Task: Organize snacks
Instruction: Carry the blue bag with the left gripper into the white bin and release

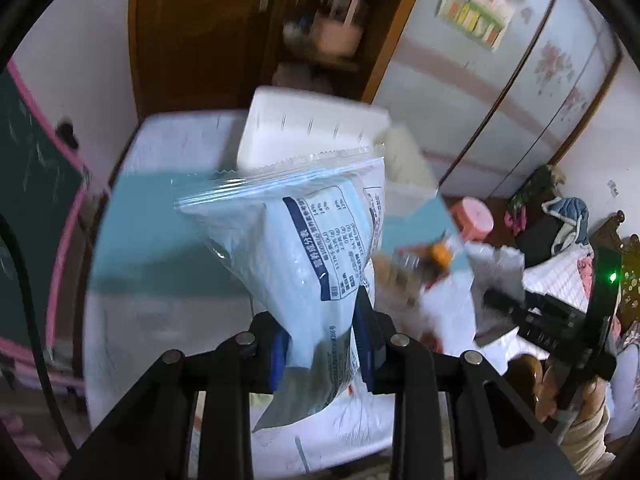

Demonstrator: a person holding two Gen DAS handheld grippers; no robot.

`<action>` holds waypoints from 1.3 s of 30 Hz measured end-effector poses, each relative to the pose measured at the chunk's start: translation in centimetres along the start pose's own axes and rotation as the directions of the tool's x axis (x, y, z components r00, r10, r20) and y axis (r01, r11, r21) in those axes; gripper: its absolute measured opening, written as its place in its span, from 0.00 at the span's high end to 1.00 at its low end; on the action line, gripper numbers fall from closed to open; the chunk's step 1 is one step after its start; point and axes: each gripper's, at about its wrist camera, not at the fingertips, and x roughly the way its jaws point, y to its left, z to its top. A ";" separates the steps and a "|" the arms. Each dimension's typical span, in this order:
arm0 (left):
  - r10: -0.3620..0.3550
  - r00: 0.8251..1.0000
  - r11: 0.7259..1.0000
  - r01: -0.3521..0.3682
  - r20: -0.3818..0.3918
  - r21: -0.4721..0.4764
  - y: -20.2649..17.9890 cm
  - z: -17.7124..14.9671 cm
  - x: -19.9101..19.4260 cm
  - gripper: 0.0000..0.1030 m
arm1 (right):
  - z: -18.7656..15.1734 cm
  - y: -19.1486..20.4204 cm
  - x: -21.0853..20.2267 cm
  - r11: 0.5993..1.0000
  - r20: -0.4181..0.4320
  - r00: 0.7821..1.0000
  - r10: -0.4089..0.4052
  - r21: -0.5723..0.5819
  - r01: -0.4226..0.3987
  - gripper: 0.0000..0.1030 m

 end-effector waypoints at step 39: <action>0.250 0.929 0.934 -0.305 0.273 0.184 -4.5 19.5 8.9 0.00 | 19.3 6.4 8.0 0.994 0.138 0.986 -0.096 -0.034 0.102 0.07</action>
